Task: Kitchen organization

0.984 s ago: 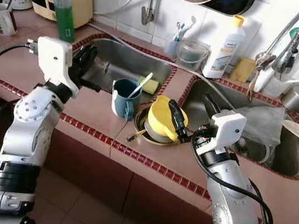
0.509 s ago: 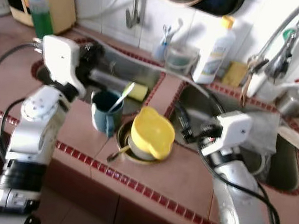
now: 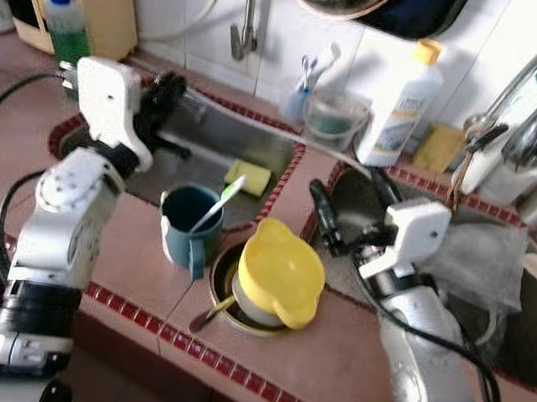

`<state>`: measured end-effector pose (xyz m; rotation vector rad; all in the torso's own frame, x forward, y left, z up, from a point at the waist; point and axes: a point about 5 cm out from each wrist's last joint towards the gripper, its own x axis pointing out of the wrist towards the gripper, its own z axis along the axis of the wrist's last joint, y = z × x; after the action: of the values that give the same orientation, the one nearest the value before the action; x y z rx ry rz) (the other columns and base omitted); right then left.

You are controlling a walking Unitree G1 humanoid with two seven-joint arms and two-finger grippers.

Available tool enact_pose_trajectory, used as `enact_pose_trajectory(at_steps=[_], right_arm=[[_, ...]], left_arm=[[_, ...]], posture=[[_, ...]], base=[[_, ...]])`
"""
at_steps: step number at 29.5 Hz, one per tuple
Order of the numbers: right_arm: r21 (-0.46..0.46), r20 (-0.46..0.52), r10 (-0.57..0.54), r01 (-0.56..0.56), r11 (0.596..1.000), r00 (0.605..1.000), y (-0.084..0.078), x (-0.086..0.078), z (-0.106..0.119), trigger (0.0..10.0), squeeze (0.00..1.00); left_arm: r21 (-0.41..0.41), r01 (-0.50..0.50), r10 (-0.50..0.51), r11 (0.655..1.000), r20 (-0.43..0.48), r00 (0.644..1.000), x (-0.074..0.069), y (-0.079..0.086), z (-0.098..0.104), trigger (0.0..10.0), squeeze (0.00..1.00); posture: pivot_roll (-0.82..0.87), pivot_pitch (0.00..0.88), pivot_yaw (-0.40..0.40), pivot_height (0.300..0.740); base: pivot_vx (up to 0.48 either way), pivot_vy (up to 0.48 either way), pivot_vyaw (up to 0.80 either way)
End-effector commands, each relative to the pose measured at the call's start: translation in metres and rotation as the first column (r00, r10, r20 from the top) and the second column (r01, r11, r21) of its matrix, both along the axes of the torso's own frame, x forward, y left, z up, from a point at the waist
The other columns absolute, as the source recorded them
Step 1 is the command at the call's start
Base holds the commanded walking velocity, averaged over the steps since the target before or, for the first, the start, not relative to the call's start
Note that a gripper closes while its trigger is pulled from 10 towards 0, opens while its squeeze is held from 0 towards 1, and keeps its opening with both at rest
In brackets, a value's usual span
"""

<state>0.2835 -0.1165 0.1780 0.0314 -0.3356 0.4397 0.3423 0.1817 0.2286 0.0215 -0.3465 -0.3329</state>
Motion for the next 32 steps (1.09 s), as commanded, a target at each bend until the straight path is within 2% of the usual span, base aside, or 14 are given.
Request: enact_pose_trajectory(at_steps=[1, 6, 14, 21, 25, 32], right_arm=[[0.009, 0.015, 0.020, -0.020, 1.000, 1.000, 0.002, -0.003, 0.006, 10.0, 0.00], [0.015, -0.014, 0.018, -0.018, 1.000, 1.000, 0.002, -0.009, 0.004, 10.0, 0.00], [0.015, -0.075, 0.006, -0.005, 1.000, 0.997, -0.001, -0.026, -0.003, 10.0, 0.00], [-0.030, -0.090, -0.016, 0.013, 0.999, 0.996, -0.005, -0.042, -0.005, 10.0, 0.00], [-0.036, -0.110, 0.005, -0.009, 0.999, 0.994, -0.006, -0.055, -0.004, 10.0, 0.00], [-0.023, -0.141, 0.040, -0.044, 0.999, 0.989, -0.002, -0.074, -0.002, 10.0, 0.00]], left_arm=[[0.041, 0.004, -0.004, 0.999, 0.003, 1.000, 0.002, 0.000, 0.002, 10.0, 0.00], [0.094, 0.033, -0.031, 0.995, -0.027, 0.999, 0.011, -0.008, -0.004, 10.0, 0.00], [0.108, 0.095, -0.089, 0.990, -0.059, 0.994, 0.029, -0.021, -0.007, 10.0, 0.00], [0.147, 0.166, -0.154, 0.975, -0.088, 0.984, 0.042, -0.035, -0.008, 10.0, 0.00], [0.145, 0.212, -0.196, 0.966, -0.116, 0.974, 0.050, -0.042, -0.004, 10.0, 0.00], [0.114, 0.250, -0.233, 0.962, -0.140, 0.962, 0.060, -0.044, 0.007, 10.0, 0.00]], posture=[[-0.03, 0.022, -0.035, 0.740], [-0.06, 0.034, -0.018, 0.740], [-0.11, 0.047, 0.016, 0.740], [-0.18, 0.069, 0.053, 0.740], [-0.20, 0.086, 0.070, 0.740], [-0.22, 0.123, 0.085, 0.740]], base=[[0.000, 0.000, 0.00], [0.000, 0.000, 0.00], [0.000, 0.000, 0.00], [0.000, 0.000, 0.00], [0.000, 0.000, 0.00], [0.000, 0.000, 0.00]])
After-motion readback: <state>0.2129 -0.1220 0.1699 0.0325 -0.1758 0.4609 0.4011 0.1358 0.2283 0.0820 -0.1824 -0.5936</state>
